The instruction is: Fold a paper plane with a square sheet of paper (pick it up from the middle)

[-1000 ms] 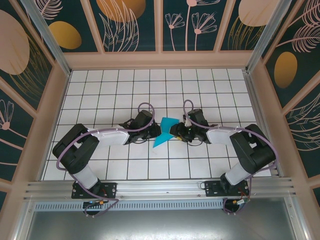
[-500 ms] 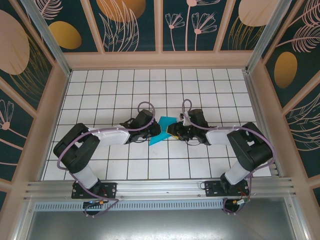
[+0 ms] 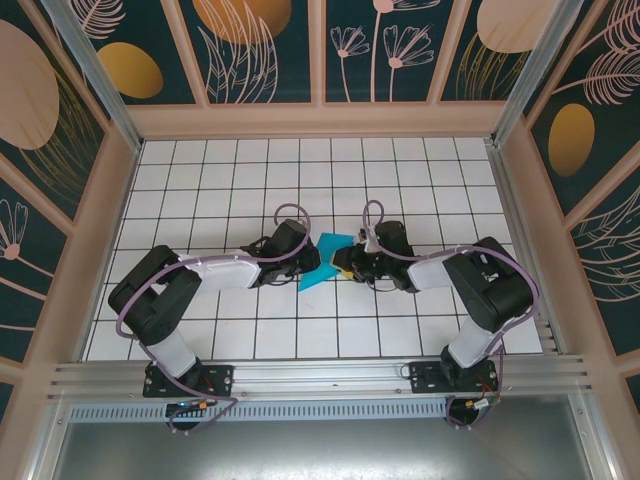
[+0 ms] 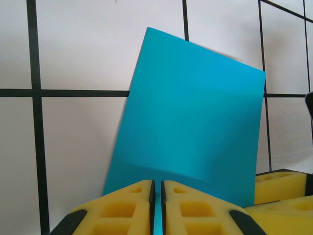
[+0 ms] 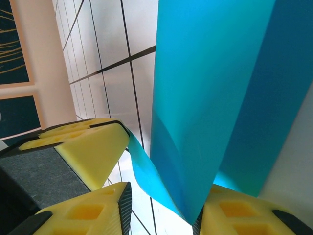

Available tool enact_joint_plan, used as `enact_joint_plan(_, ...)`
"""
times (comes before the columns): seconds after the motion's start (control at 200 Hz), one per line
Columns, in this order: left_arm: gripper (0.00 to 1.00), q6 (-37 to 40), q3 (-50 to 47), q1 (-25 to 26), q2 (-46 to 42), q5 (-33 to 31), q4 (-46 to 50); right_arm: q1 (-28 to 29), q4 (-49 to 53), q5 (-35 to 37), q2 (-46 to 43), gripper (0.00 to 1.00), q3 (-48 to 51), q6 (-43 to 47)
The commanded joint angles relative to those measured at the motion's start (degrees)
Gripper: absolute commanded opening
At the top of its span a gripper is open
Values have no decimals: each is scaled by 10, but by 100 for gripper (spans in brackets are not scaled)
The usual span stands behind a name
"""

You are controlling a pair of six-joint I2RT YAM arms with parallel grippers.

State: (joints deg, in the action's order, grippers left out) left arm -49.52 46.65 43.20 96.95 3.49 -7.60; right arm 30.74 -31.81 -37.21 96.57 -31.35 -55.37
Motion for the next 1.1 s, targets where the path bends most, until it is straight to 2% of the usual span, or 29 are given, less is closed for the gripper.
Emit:
enact_joint_plan(0.0, 16, 10, 3, 3, 5, -13, -22, 3, -29, -10, 16, 38, -7, -13)
enact_joint_plan(0.2, 18, 11, 2, 3, -3, -18, -32, 16, -12, -13, 29, 34, -22, -10)
enact_joint_plan(0.33, 22, 13, -2, 2, -20, -29, -33, 16, 15, -2, 28, 20, -37, -1)
enact_joint_plan(0.51, 39, 23, -26, 2, -67, -51, -37, 11, 87, 43, -7, 8, -58, 14)
enact_joint_plan(0.635, 59, 35, -53, 2, -109, -60, -55, 10, 170, 80, -40, 5, -83, 27)
enact_joint_plan(0.731, 70, 53, -75, 2, -139, -65, -72, 9, 223, 102, -62, 4, -101, 30)
enact_joint_plan(0.926, 85, 124, -123, 2, -196, -57, -116, 9, 320, 151, -79, 2, -146, 25)
enact_joint_plan(1.016, 93, 158, -157, 2, -217, -34, -164, 9, 325, 154, -66, 1, -157, 6)
enact_joint_plan(1.096, 94, 188, -173, 2, -226, -11, -197, 9, 315, 141, -50, 0, -162, -18)
